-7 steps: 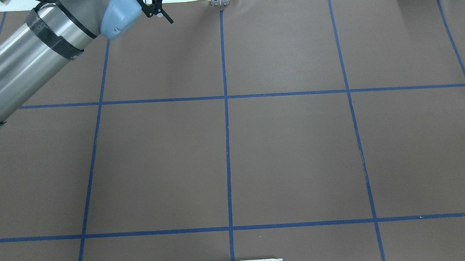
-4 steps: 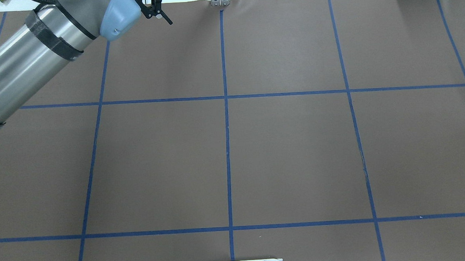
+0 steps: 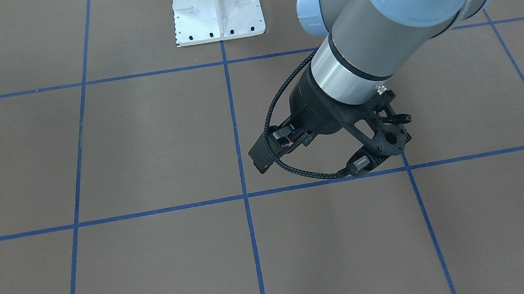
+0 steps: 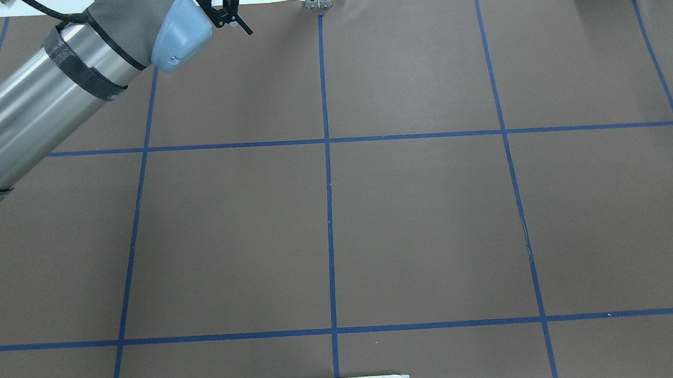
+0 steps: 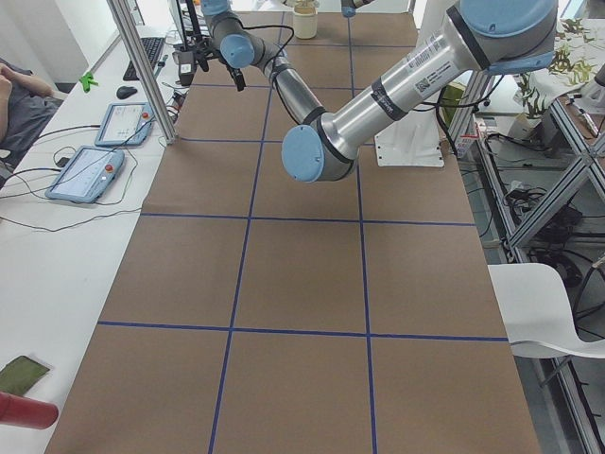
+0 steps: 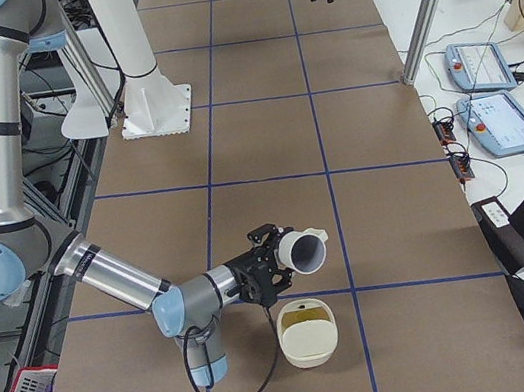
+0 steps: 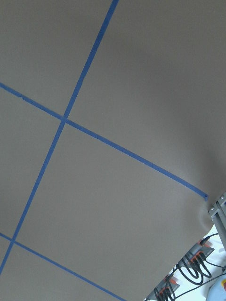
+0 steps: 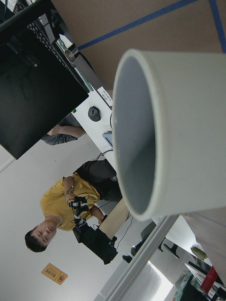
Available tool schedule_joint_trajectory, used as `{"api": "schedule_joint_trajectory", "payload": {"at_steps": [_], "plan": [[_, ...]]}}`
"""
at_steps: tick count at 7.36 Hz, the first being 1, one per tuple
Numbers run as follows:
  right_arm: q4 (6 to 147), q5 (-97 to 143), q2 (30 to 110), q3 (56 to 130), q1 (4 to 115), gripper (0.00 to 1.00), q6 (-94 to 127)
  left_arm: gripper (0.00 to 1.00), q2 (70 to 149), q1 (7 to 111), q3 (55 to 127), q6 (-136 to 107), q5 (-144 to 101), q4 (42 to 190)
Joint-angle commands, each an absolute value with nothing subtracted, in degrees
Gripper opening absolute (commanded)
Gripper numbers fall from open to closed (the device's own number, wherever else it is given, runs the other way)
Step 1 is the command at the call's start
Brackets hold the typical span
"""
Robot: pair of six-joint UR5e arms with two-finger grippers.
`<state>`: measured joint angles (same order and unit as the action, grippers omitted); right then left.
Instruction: Left arm hands cup to right arm to dump lemon
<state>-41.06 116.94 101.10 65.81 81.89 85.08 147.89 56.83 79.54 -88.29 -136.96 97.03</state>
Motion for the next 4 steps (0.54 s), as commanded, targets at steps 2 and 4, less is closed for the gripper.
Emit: {"api": "schedule_joint_trajectory", "payload": {"at_steps": [2,4], "plan": [[-20.63,119.78,97.58,75.04,81.83,0.01,69.75,1.00,147.74,56.95,79.45,-84.93,-136.49,95.90],[-11.82,122.16,92.31,75.23,81.74,0.00,61.47,1.00,147.74,57.83,79.37,-78.77,-136.41,92.39]]}}
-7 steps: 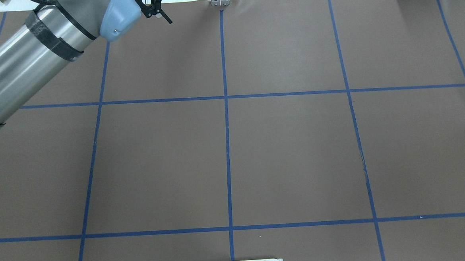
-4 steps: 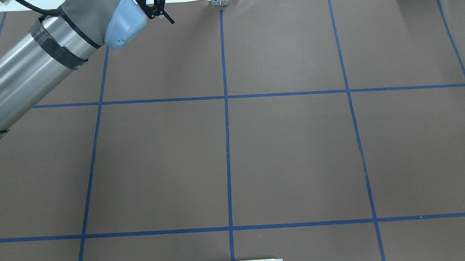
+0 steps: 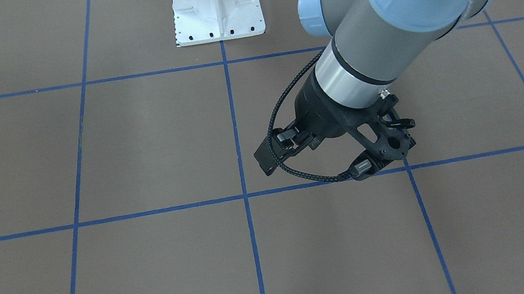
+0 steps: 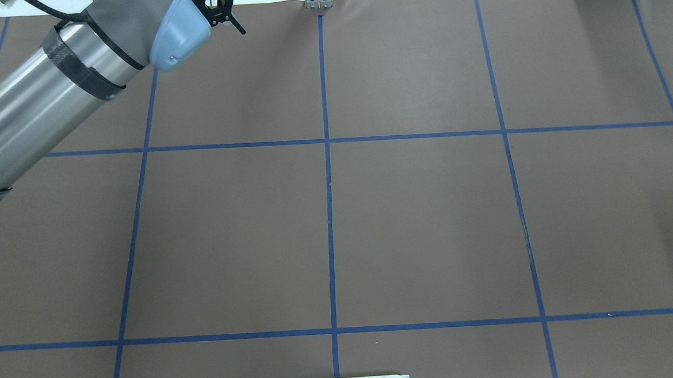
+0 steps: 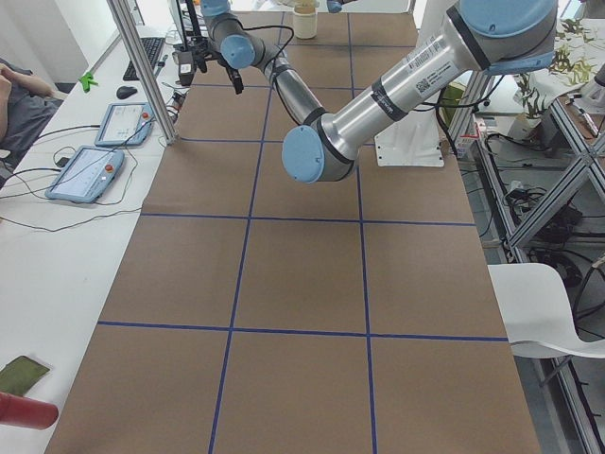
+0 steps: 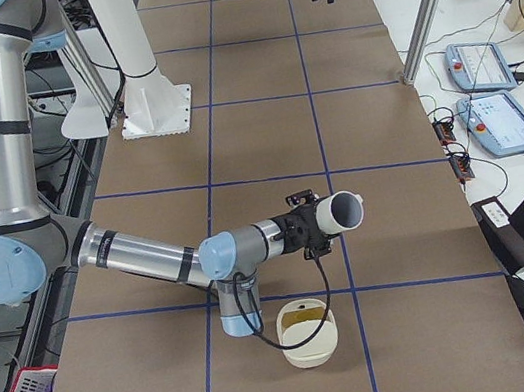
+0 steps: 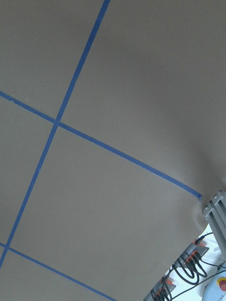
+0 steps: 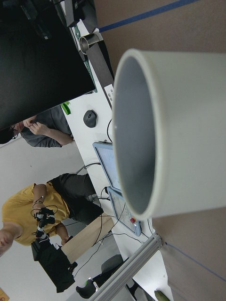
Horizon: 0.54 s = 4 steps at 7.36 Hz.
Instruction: Left arm hands cup to right arm to dump lemon
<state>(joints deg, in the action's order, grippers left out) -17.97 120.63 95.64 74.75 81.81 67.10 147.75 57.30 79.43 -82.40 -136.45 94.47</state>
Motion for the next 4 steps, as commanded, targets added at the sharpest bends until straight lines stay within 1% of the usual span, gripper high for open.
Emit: {"api": "schedule_joint_trajectory", "payload": {"at_steps": [1,4], "plan": [[-8.30,123.04,89.94,75.23,81.30,0.00,58.30,1.00,147.74,58.18,79.37,-76.75,-136.41,91.94],[5.05,121.73,83.78,75.24,76.75,0.00,44.34,1.00,146.25,58.71,79.10,-70.68,-136.06,88.62]]}}
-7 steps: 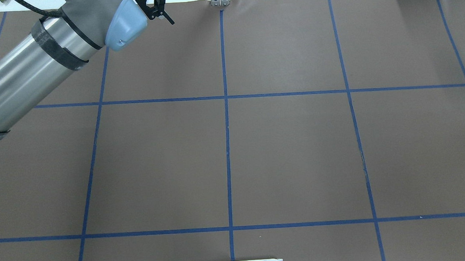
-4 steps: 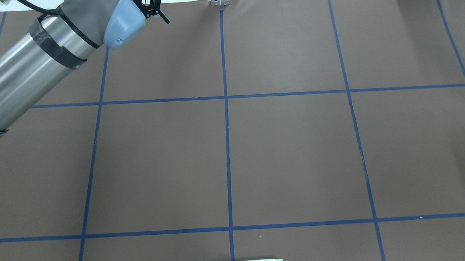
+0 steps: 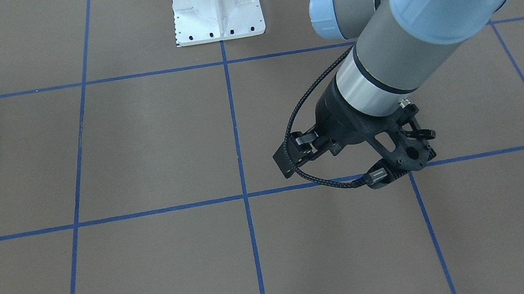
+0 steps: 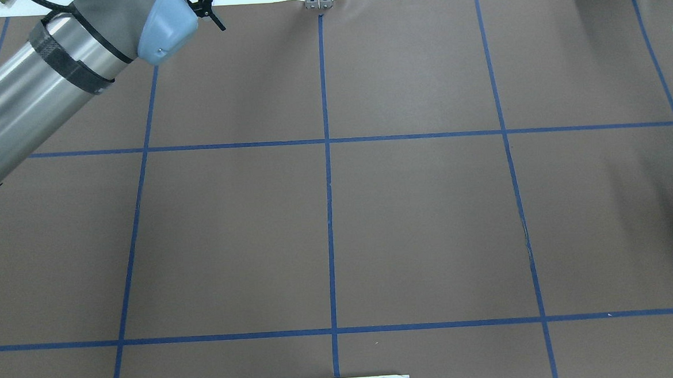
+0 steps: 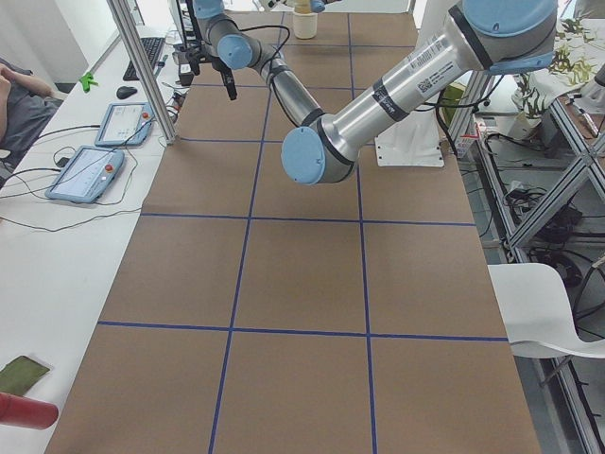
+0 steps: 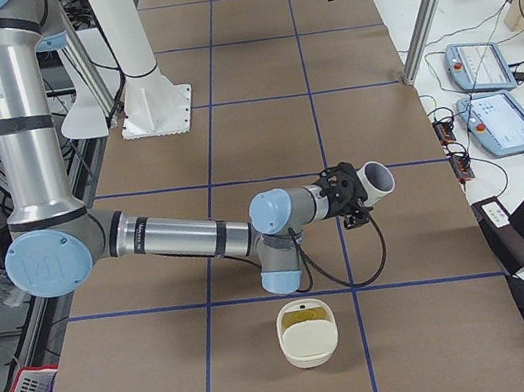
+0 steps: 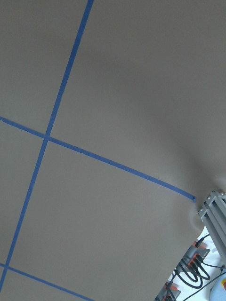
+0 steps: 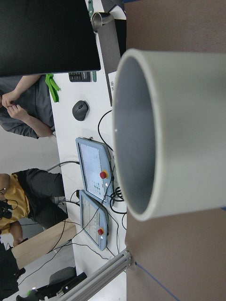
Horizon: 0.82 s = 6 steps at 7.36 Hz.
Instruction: Left arm hands cup to right arm to dump lemon
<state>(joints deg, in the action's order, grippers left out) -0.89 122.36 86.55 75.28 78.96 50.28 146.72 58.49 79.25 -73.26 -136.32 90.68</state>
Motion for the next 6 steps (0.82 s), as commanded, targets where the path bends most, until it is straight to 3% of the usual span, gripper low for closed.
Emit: {"api": "schedule_joint_trajectory", "payload": {"at_steps": [1,3,6], "plan": [[10.14,121.12,81.32,75.32,75.77,0.00,40.03,1.00,146.34,58.62,79.01,-68.92,-134.49,86.07],[18.94,117.27,77.36,76.80,71.74,0.00,35.79,1.00,146.34,58.62,79.01,-65.40,-132.63,84.38],[37.04,109.27,77.08,90.31,65.06,0.00,31.91,1.00,146.25,58.36,78.93,-65.30,-132.54,84.37]]}}
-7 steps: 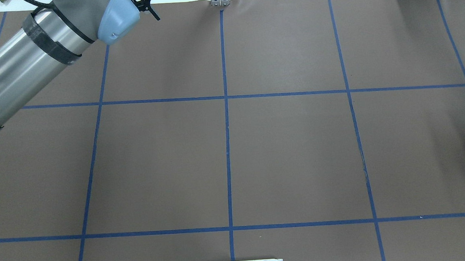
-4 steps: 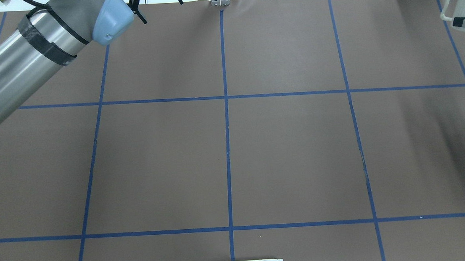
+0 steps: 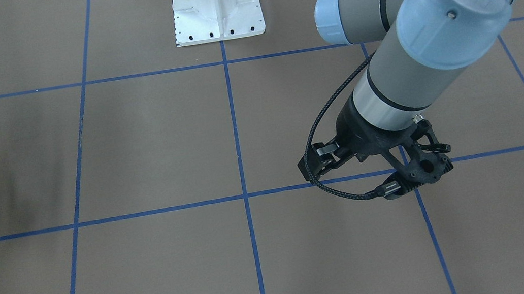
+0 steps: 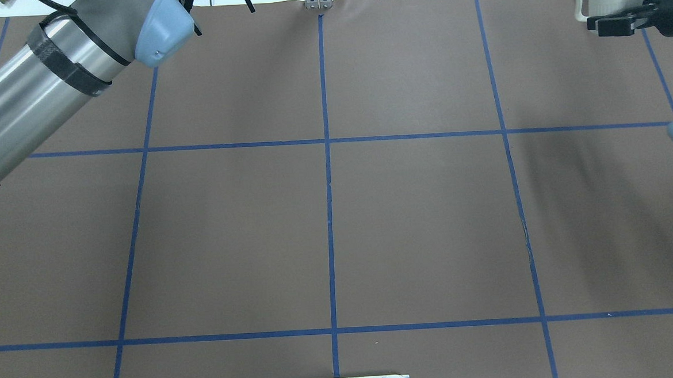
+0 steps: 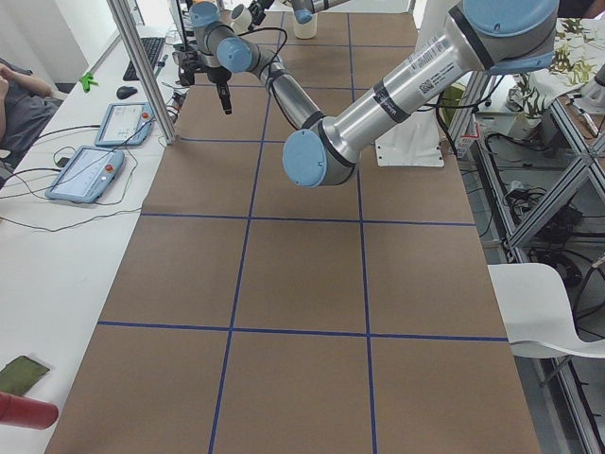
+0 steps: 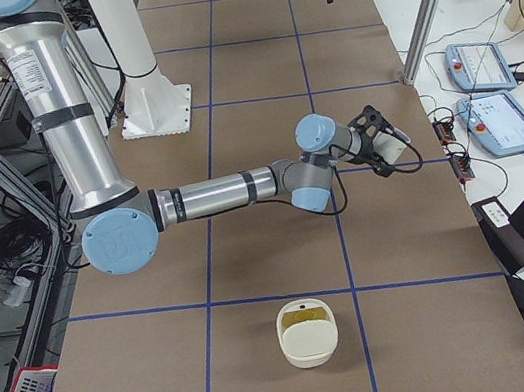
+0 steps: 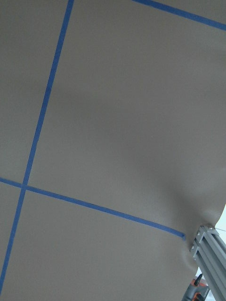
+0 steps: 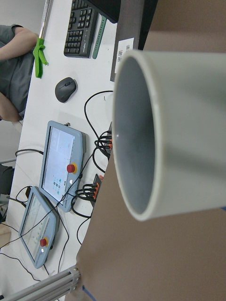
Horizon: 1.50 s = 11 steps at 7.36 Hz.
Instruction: Left arm hands cup to right arm to dump lemon
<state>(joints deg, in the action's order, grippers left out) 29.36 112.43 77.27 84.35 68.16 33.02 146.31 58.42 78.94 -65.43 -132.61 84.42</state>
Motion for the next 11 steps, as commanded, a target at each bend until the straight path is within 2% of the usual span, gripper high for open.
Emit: {"api": "schedule_joint_trajectory", "payload": {"at_steps": [1,3,6,11], "plan": [[42.40,106.29,76.47,94.70,61.56,0.00,31.90,1.00,146.25,58.10,78.93,-65.30,-132.54,84.37],[51.56,100.83,75.94,102.71,54.70,0.00,31.90,1.00,146.43,57.74,79.10,-65.21,-133.41,84.98],[62.34,79.67,73.59,110.63,38.97,0.00,31.90,1.00,146.51,55.38,79.63,-65.65,-134.03,87.95],[67.32,65.86,69.62,111.53,27.80,0.00,32.87,1.00,145.54,51.86,79.01,-74.40,-141.15,93.24]]}}
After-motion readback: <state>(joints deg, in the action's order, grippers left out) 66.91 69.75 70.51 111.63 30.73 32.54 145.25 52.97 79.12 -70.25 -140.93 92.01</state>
